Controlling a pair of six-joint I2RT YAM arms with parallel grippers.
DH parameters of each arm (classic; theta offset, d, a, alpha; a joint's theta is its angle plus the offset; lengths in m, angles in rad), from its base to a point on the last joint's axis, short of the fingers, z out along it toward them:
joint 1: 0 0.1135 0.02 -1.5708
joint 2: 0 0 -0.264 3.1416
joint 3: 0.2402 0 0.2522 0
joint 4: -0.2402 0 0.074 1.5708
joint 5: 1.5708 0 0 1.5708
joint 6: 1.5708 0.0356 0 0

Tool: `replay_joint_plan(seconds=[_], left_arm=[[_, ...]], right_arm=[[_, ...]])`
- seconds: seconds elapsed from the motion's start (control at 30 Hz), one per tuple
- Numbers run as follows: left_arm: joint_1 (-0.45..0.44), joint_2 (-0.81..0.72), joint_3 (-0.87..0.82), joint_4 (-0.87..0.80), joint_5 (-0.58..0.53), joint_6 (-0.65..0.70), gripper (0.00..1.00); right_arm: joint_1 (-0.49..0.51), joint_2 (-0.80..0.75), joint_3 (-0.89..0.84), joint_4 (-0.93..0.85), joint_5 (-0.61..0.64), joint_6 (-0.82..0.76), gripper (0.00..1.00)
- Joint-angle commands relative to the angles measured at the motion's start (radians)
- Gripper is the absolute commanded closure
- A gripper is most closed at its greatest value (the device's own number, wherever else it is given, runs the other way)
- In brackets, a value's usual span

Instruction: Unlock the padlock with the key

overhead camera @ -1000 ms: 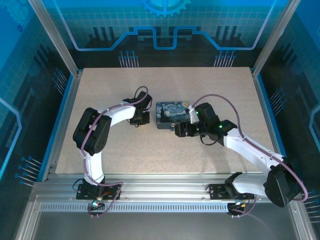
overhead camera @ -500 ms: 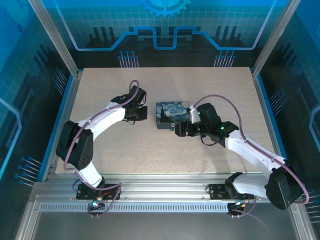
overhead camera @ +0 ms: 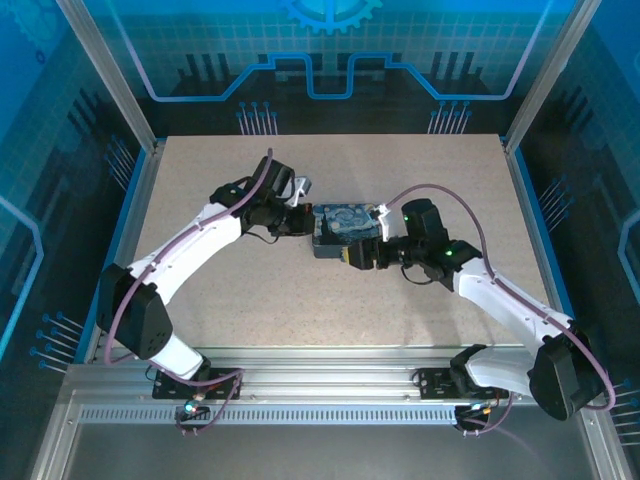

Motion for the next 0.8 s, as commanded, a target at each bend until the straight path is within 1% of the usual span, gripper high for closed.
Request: replay_joint_plan(seconds=[0.0,0.07,0.23,0.47,0.67,0.7,0.77], left_arm=[[-0.02,-0.023,0.065,-0.049,0.198,0.035,1.0],[-0.031,-0.019,0.093,-0.06,0.247,0.047,1.0],[-0.07,0.001,0.167,-0.127,0.298,0.098,1.0],[-0.092,0.009,0.199,-0.155,0.326,0.115,1.0],[-0.094,0.018,0.207,-0.16,0.335,0.118,1.0],[-0.095,0.018,0.205,-0.158,0.338,0.117,1.0],[-0.095,0.018,0.205,-0.154,0.338,0.114,1.0]], right_arm=[[-0.02,0.005,0.048,0.016,-0.136,-0.104,0.39],[-0.021,0.011,0.085,0.001,-0.141,-0.132,0.35],[-0.032,0.022,0.123,0.001,-0.163,-0.173,0.34],[-0.035,0.053,0.179,-0.037,-0.202,-0.212,0.41],[-0.035,0.049,0.207,-0.074,-0.214,-0.237,0.53],[-0.036,0.047,0.209,-0.08,-0.218,-0.243,0.56],[-0.035,0.049,0.212,-0.086,-0.225,-0.246,0.57]])
